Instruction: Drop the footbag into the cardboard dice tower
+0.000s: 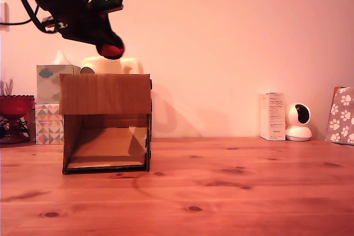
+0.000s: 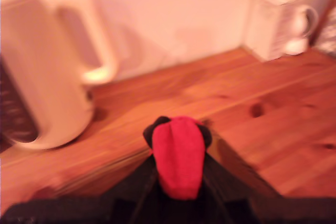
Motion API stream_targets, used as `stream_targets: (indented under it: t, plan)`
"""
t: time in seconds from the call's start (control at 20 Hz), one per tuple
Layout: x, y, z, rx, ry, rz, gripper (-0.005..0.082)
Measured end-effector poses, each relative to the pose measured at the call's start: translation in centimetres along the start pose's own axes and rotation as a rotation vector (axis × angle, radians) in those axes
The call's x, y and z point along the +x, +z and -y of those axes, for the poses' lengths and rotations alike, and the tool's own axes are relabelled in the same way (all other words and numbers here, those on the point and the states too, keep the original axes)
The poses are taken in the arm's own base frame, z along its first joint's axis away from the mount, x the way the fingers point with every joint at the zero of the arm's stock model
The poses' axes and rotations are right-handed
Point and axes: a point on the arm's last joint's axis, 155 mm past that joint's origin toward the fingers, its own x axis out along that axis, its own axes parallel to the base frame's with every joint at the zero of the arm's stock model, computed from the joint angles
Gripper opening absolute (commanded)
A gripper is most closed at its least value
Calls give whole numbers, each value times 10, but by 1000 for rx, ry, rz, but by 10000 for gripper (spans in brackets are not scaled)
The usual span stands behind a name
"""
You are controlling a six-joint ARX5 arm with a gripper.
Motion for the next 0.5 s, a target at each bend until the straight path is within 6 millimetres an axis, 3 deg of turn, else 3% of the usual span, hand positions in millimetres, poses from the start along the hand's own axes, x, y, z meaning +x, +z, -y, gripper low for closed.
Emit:
stream_targets:
  t: [0.25, 0.3, 0.4, 0.45, 0.5]
  plan:
    - [0, -7, -5, -7, 11, -34, 133]
    - [0, -7, -5, -7, 10, -34, 232]
    - [0, -8, -5, -8, 7, -38, 623]
    - [0, -8, -4, -8, 5, -40, 764]
    - [0, -11, -4, -9, 5, -49, 790]
